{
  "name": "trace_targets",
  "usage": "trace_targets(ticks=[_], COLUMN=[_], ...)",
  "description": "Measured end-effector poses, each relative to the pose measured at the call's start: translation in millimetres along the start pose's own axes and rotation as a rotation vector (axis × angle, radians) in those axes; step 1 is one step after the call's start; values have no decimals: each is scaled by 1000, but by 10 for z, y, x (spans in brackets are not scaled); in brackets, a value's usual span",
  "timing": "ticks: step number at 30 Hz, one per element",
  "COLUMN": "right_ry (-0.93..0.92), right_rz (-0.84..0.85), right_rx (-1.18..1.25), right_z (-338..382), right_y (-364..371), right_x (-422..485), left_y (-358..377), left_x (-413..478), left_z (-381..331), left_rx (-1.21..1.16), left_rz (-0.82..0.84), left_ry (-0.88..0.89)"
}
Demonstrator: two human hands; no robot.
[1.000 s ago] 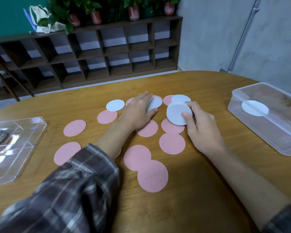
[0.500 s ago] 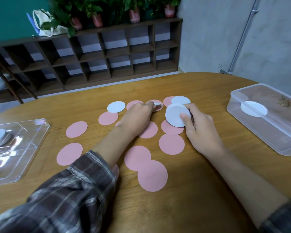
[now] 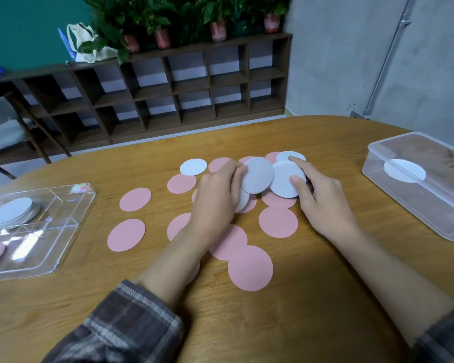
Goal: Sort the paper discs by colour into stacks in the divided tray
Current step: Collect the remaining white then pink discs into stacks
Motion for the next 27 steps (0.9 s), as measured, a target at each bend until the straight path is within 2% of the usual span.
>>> trace_targets(ticks=[7,13,21,24,27], right_ry=[-15,-35,-15,6,0], right_rz=[72,155,104,113,122], right_rx=[142,194,94,99,92], right_z=[34,126,37,43,57], right_y=[86,213,180,185,190], right_x=[-38,-71,-51,-65,-68], left_y=[171,174,174,260,318], left_x=[-197,-187,-178,-236,-286], left_z=[-11,91,150,211,268], left_rx=[-91,9,-255,-393,-405], left_rz=[70,53,106,210,333], left_ry=[-64,-96,-277,-377,-395])
Point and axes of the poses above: each hand's wrist, its own x-axis towards the middle knuckle, its own y-axis out of the palm, z = x × y, the point moved 8 cm from there along x, towards the middle knuckle, and after that the axes turned 11 degrees about x, right-handed, at the moved point
